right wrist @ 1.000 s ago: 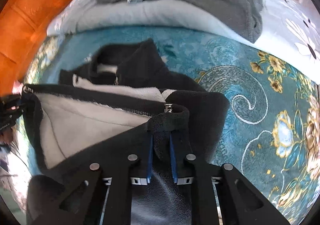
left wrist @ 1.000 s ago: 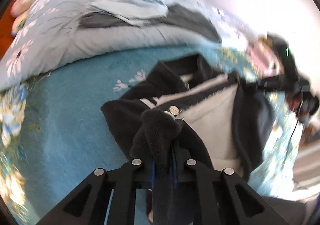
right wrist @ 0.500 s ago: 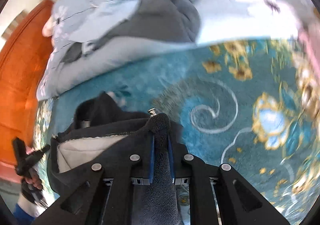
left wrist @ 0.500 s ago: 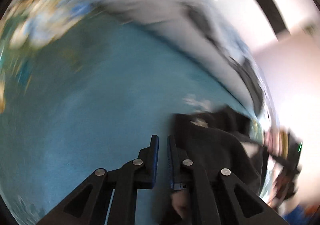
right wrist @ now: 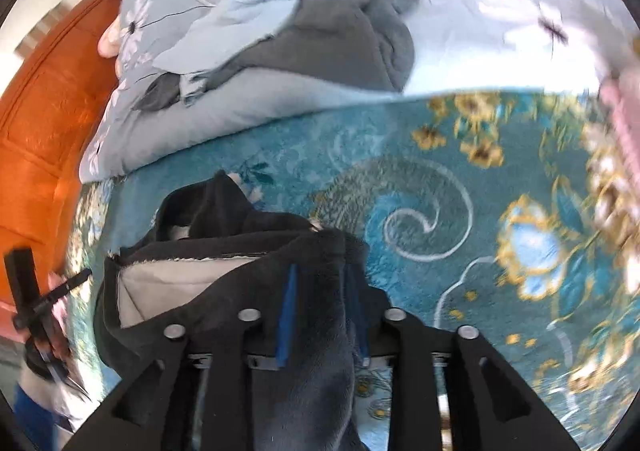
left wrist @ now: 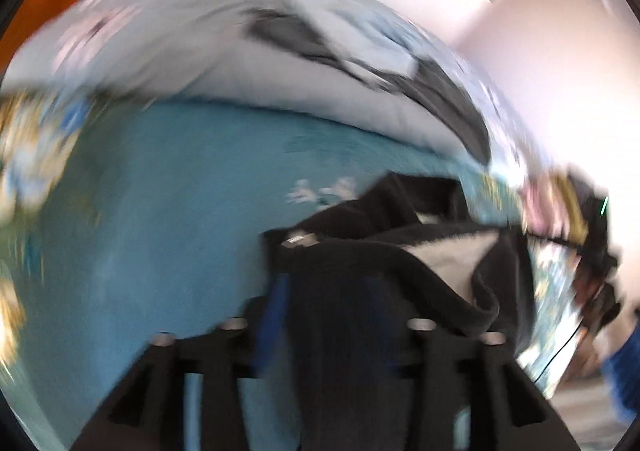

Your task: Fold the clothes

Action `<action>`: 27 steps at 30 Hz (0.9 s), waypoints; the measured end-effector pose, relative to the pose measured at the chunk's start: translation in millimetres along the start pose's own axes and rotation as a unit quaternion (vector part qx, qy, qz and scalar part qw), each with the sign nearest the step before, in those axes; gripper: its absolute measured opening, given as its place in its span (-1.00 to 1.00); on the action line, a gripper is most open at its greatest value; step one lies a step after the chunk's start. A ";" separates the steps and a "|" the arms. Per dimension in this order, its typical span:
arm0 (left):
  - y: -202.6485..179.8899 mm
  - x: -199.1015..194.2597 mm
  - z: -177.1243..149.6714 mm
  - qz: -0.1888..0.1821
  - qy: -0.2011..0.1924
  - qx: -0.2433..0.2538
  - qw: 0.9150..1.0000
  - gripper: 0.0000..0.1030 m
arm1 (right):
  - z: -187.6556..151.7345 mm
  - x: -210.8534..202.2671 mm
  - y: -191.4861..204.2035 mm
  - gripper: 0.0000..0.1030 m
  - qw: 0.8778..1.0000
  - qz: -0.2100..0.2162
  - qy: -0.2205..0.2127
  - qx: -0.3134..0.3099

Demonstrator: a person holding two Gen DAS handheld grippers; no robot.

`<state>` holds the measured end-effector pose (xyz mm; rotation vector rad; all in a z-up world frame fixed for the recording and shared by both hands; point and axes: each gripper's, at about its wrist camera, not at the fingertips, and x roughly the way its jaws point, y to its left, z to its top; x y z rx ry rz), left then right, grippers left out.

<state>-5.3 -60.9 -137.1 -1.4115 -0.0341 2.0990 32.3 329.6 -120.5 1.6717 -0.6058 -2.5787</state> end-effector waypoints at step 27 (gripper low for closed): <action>-73.0 93.9 13.0 -0.021 0.235 0.300 0.924 0.30 | -6.4 80.9 102.2 0.10 0.895 0.040 0.244 -0.371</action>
